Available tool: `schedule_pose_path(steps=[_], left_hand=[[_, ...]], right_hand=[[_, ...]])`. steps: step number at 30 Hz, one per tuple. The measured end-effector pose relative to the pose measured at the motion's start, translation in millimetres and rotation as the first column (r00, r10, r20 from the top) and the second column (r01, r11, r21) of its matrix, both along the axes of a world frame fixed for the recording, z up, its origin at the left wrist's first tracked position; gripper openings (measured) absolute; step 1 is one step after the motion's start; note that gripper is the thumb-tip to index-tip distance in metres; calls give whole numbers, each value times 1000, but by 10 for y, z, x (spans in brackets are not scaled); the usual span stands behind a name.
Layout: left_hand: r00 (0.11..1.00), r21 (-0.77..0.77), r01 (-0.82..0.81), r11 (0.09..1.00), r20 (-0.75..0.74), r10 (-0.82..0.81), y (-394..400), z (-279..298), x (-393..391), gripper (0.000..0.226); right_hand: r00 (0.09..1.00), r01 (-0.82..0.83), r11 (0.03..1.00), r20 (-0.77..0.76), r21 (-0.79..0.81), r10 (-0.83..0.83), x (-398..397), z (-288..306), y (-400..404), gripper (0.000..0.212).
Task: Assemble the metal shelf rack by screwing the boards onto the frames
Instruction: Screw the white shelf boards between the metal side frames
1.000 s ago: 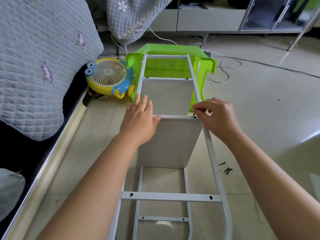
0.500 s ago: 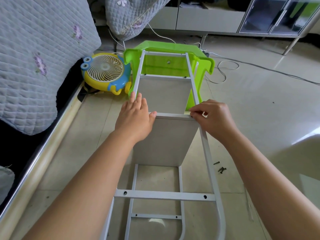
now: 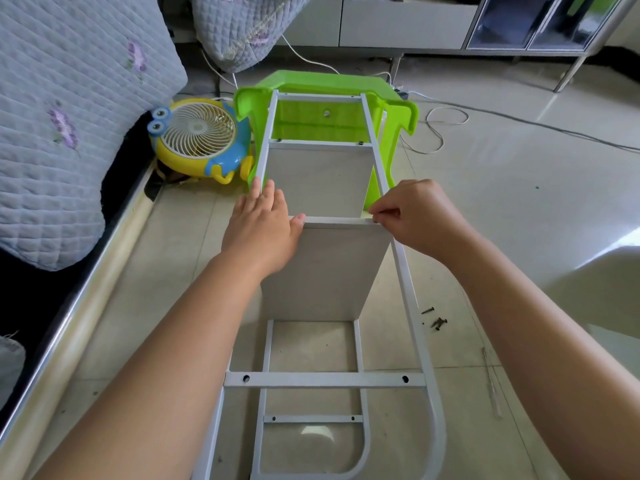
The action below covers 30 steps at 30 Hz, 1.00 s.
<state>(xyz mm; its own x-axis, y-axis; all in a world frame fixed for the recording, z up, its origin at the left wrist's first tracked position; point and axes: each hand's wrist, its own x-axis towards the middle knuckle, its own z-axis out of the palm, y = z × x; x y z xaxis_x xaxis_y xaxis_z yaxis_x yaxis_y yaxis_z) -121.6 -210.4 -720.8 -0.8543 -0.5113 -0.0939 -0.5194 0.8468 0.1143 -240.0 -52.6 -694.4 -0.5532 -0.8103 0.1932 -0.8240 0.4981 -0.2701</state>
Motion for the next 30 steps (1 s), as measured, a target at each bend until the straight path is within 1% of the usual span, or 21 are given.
schedule_pose_path(steps=[2, 5, 7, 8, 10, 13, 18, 21, 22, 24, 26, 27, 29, 30], left_hand=[[1000, -2, 0, 1000, 3, 0, 2, -4, 4, 59], [1000, -7, 0, 1000, 9, 0, -9, -6, 3, 59], [1000, -6, 1, 1000, 4, -1, -9, -3, 2, 59], [1000, -7, 2, 1000, 4, -2, -7, -3, 2, 59], [1000, -8, 4, 1000, 7, -4, -1, -2, 6, 58], [1000, 0, 5, 1000, 8, -5, 3, -4, 15, 58], [1000, 6, -2, 1000, 11, 2, 5, -11, 15, 58], [1000, 2, 0, 1000, 13, 0, 11, -6, 13, 59], [1000, 3, -2, 1000, 12, 2, 13, -4, 11, 58], [1000, 4, -3, 1000, 10, 3, 14, -1, 7, 58], [1000, -3, -2, 1000, 11, 2, 12, -1, 6, 58], [1000, -6, -2, 1000, 13, 2, 11, -2, 7, 58], [1000, -9, -2, 1000, 13, 2, 11, -2, 8, 58], [1000, -7, -3, 1000, 12, 3, 12, 1, 6, 58]], right_hand=[[999, 31, 999, 28, -17, -30, 20, -2, -9, 24], [999, 22, 999, 41, 30, -23, 7, -15, -33, 26], [998, 14, 1000, 69, -10, -14, -26, -38, -8, 25], [998, 1, 999, 58, -34, 1, -23, -47, 3, 23], [997, -73, 990, -46, -118, 68, -5, -60, 22, 18], [979, -174, 974, -128, -144, 156, 8, -110, 48, 14], [972, -225, 958, -115, -181, 206, -4, -181, 96, 12], [983, -181, 963, -77, -200, 168, -13, -153, 115, 11], [984, -175, 967, -77, -185, 163, 0, -115, 99, 12], [991, -124, 989, -66, -83, 119, 21, -9, 44, 16], [997, -59, 993, -51, 98, 65, 16, 37, -25, 25], [999, -38, 987, -32, 156, 44, 15, 54, -54, 28], [1000, -18, 982, -13, 189, 21, 18, 53, -77, 30], [1000, 4, 987, 9, 160, -6, 15, 47, -69, 29]])
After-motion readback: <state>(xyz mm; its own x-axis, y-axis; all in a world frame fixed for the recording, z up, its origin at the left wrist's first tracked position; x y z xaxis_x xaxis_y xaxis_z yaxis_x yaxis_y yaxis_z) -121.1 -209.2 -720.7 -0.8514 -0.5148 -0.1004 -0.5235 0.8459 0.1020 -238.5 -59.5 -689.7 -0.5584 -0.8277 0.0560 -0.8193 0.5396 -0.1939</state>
